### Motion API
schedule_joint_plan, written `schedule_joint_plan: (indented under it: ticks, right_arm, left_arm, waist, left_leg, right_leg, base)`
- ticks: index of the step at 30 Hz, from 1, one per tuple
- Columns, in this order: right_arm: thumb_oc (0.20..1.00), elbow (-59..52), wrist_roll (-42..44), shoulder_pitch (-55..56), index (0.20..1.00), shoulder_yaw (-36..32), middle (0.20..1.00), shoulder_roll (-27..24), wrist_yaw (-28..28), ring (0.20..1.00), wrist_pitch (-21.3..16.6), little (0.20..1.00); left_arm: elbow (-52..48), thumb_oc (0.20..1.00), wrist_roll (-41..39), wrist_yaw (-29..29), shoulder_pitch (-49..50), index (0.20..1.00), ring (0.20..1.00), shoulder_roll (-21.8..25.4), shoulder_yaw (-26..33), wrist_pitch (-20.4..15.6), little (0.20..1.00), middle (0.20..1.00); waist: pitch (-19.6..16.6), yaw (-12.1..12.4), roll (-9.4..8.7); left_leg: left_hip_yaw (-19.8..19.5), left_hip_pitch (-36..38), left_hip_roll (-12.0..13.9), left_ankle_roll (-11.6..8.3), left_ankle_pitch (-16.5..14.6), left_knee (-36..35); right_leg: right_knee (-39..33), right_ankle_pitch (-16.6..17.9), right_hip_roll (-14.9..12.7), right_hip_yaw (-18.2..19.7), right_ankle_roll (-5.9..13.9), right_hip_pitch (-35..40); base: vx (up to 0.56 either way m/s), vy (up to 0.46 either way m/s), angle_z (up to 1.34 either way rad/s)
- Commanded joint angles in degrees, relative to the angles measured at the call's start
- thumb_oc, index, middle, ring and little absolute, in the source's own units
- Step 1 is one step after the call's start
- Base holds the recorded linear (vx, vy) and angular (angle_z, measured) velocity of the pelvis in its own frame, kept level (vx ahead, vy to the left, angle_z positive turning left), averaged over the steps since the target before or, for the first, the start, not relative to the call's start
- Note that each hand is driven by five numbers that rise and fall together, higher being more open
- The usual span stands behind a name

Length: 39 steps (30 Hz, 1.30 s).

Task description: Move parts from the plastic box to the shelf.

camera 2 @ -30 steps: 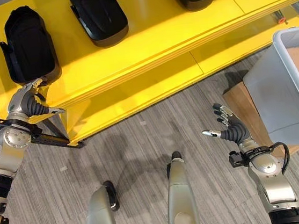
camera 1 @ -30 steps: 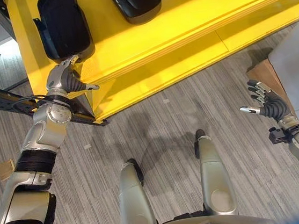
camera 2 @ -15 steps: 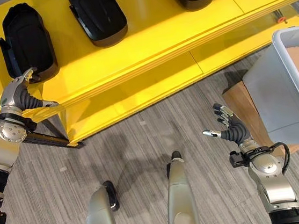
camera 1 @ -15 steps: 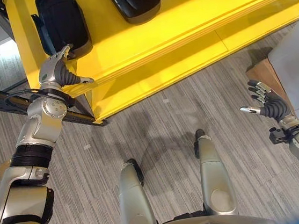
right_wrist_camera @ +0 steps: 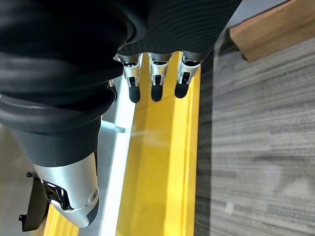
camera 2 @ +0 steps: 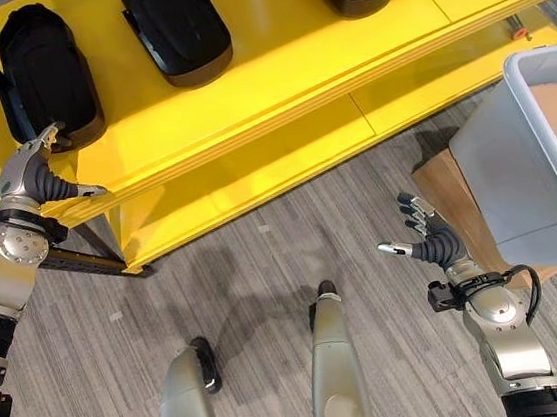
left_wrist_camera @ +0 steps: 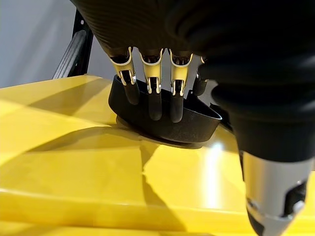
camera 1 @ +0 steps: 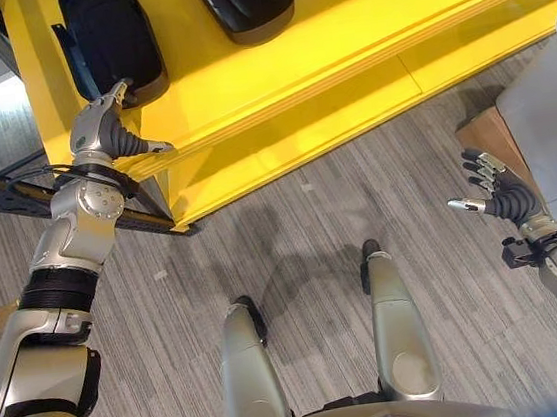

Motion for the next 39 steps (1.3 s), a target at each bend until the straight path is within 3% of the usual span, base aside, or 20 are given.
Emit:
schedule_joint_plan:
  ticks: [1, 11, 12, 15, 16, 17, 18, 20, 21, 22, 23, 24, 33, 34, 37, 39]
  right_arm:
    - [1.0, -1.07, 1.82, 1.8, 1.0, -2.74, 1.0, -1.71, -0.35, 1.0, -2.25, 1.0]
    - [1.0, -1.08, 1.73, 2.37, 1.0, -2.56, 1.0, -1.77, 0.01, 1.0, -2.1, 1.0]
    - [1.0, -0.88, 1.69, 2.67, 1.0, -2.38, 1.0, -1.81, 0.03, 1.0, -2.05, 1.0]
    - [1.0, -0.99, 1.54, 2.67, 1.0, -2.4, 1.0, -1.76, 0.17, 1.0, -2.0, 1.0]
    - [1.0, -1.07, 1.48, 2.85, 1.0, -2.35, 1.0, -1.76, 0.33, 1.0, -1.96, 1.0]
    - [1.0, -1.22, 1.49, 2.93, 1.0, -2.34, 1.0, -1.76, 0.39, 1.0, -1.91, 1.0]
    - [1.0, -1.25, 1.59, 3.11, 1.0, -2.3, 1.0, -1.78, 0.56, 1.0, -1.83, 1.0]
    - [1.0, -1.35, 1.53, 3.1, 1.0, -2.32, 1.0, -1.73, 0.57, 1.0, -1.78, 1.0]
    - [1.0, -1.31, 1.52, 3.12, 1.0, -2.26, 1.0, -1.76, 0.58, 1.0, -1.76, 1.0]
    - [1.0, -1.26, 1.55, 3.03, 1.0, -2.27, 1.0, -1.69, 0.53, 1.0, -1.84, 1.0]
    - [1.0, -1.26, 1.54, 3.07, 1.0, -2.22, 1.0, -1.56, 0.53, 1.0, -1.8, 1.0]
    - [1.0, -1.29, 1.58, 2.93, 1.0, -2.37, 1.0, -1.22, 0.54, 1.0, -1.69, 1.0]
    - [1.0, -1.27, 1.37, 3.75, 1.0, -2.19, 1.0, 0.99, 1.41, 1.0, -1.99, 1.0]
    - [1.0, -1.82, 1.45, 4.37, 1.0, -2.14, 1.0, 1.22, 1.84, 1.0, -2.71, 1.0]
    - [1.0, -2.27, 1.52, 4.84, 1.0, -1.8, 1.0, 1.13, 2.12, 1.0, -3.5, 1.0]
    - [1.0, -2.84, 1.61, 5.16, 1.0, -0.88, 1.0, 1.38, 2.03, 1.0, -4.69, 1.0]
  left_arm:
    - [0.81, 1.0, -1.88, 2.86, -3.55, 1.0, 1.0, 3.73, 0.5, -1.16, 1.0, 1.0]
    - [0.84, 1.0, -2.02, 2.97, -3.83, 1.0, 1.0, 4.23, 0.68, -1.11, 1.0, 1.0]
    - [0.89, 1.0, -1.82, 2.98, -3.99, 1.0, 1.0, 4.49, 0.51, -1.05, 1.0, 1.0]
    - [0.85, 1.0, -1.93, 2.86, -4.01, 1.0, 1.0, 4.79, 0.73, -0.97, 1.0, 1.0]
    - [0.95, 1.0, -1.98, 2.91, -3.9, 1.0, 1.0, 4.76, 0.84, -0.94, 1.0, 1.0]
    - [0.81, 1.0, -2.01, 2.86, -3.83, 1.0, 1.0, 4.83, 0.93, -0.94, 1.0, 1.0]
    - [0.77, 1.0, -2.19, 2.77, -3.55, 1.0, 1.0, 4.76, 1.03, -1.0, 1.0, 1.0]
    - [-0.02, 1.0, -2.48, 2.52, -2.91, 1.0, 1.0, 4.65, 1.49, -1.13, 1.0, 1.0]
    - [-0.04, 1.0, -2.48, 2.48, -2.81, 1.0, 1.0, 4.64, 1.53, -1.11, 1.0, 1.0]
    - [-0.09, 1.0, -2.8, 2.45, -2.46, 1.0, 1.0, 4.53, 1.7, -1.2, 1.0, 1.0]
    - [-0.24, 1.0, -3.03, 2.19, -1.84, 1.0, 1.0, 4.33, 1.86, -1.19, 1.0, 1.0]
    - [-2.28, 1.0, -4.83, 1.44, 0.69, 1.0, 1.0, 3.15, 3.31, -1.6, 1.0, 1.0]
    - [-23.77, 1.0, -12.49, -4.54, 25.72, 1.0, 1.0, -4.81, 15.26, -7.2, 1.0, 1.0]
    - [-29.85, 1.0, -17.03, -6.32, 30.94, 1.0, 1.0, -6.09, 16.16, -10.01, 1.0, 1.0]
    - [-32.7, 1.0, -21.95, -7.98, 33.87, 1.0, 1.0, -7.09, 16.09, -11.42, 1.0, 1.0]
    - [-36.14, 1.0, -30.03, -9.12, 37.16, 1.0, 1.0, -9.17, 15.79, -13.56, 1.0, 1.0]
  waist:
    - [-2.67, 0.12, -1.19]
    - [-2.68, 0.13, -1.24]
    - [-2.91, 0.1, -1.22]
    - [-2.54, 0.12, -1.27]
    - [-2.78, 0.11, -1.25]
    - [-2.5, 0.14, -1.26]
    - [-2.73, 0.14, -1.23]
    - [-2.48, 0.3, -1.2]
    - [-2.73, 0.27, -1.18]
    - [-2.47, 0.28, -1.18]
    - [-2.68, 0.32, -1.15]
    - [-2.31, 0.65, -1.09]
    - [-2.23, 2.69, -0.18]
    - [-2.16, 3.34, 0.24]
    - [-2.07, 3.44, 0.47]
    - [-1.99, 3.99, 0.9]
  left_leg:
    - [-2.21, -2.06, -0.01, 1.02, 5.42, -3.01]
    - [-2.25, -2.21, 0.03, 1.03, 5.27, -2.58]
    - [-2.38, -1.66, 0.12, 0.71, 3.84, -2.29]
    - [-2.24, -2.31, 0.09, 1.03, 5.16, -2.45]
    - [-2.34, -1.78, 0.14, 0.72, 3.82, -2.17]
    - [-2.27, -2.36, 0.06, 1.02, 5.14, -2.38]
    - [-2.38, -1.79, 0.08, 0.74, 3.73, -2.07]
    - [-2.37, -2.4, -0.01, 1.09, 5.2, -2.42]
    - [-2.46, -1.8, 0.05, 0.77, 3.77, -2.12]
    - [-2.41, -2.41, -0.02, 1.1, 5.24, -2.41]
    - [-2.53, -1.81, 0.0, 0.79, 3.81, -2.09]
    - [-2.47, -2.19, -0.15, 1.12, 5.27, -2.52]
    - [-2.71, 0.47, -0.69, 1.19, 5.65, -4.38]
    - [-2.97, 1.4, -0.96, 1.21, 5.77, -4.69]
    - [-3.08, 2.36, -1.05, 1.11, 6.09, -5.24]
    - [-3.42, 3.75, -1.2, 0.94, 6.76, -6.39]
  right_leg:
    - [4.58, -8.98, -0.37, 0.56, -3.27, 5.38]
    - [4.79, -9.01, -0.38, 0.62, -3.25, 5.33]
    - [5.08, -10.25, -0.33, 0.77, -3.0, 5.83]
    - [4.95, -9.09, -0.3, 0.68, -3.22, 5.11]
    - [5.16, -10.3, -0.29, 0.78, -2.99, 5.65]
    - [4.93, -9.11, -0.29, 0.67, -3.23, 5.09]
    - [5.2, -10.33, -0.23, 0.81, -3.0, 5.65]
    - [4.98, -9.0, -0.23, 0.66, -3.26, 5.1]
    - [5.23, -10.29, -0.21, 0.77, -3.04, 5.72]
    - [4.95, -8.98, -0.21, 0.75, -3.28, 5.17]
    - [5.2, -10.27, -0.18, 0.91, -3.09, 5.84]
    - [4.95, -8.93, -0.22, 0.84, -3.35, 5.35]
    - [3.76, -8.74, -0.3, 0.38, -3.85, 8.23]
    - [3.67, -8.87, -0.54, 0.18, -3.94, 9.41]
    - [3.39, -8.89, -0.68, -0.23, -3.92, 10.58]
    - [3.01, -8.92, -0.86, -0.54, -4.11, 12.14]
  base:
    - [0.0, 0.0, 0.0]
    - [0.01, -0.001, 0.0]
    - [0.08, -0.006, 0.0]
    - [0.0, 0.001, -0.01]
    - [-0.09, 0.006, -0.04]
    - [0.08, -0.006, -0.07]
    - [0.0, -0.004, -0.08]
    - [0.0, -0.003, -0.02]
    - [-0.09, -0.003, 0.02]
    - [0.08, -0.013, 0.05]
    - [-0.09, -0.005, 0.04]
    - [0.0, 0.0, 0.0]
    - [-0.01, -0.027, 0.0]
    - [0.01, -0.046, 0.08]
    - [0.01, -0.053, 0.08]
    - [0.01, -0.065, 0.07]
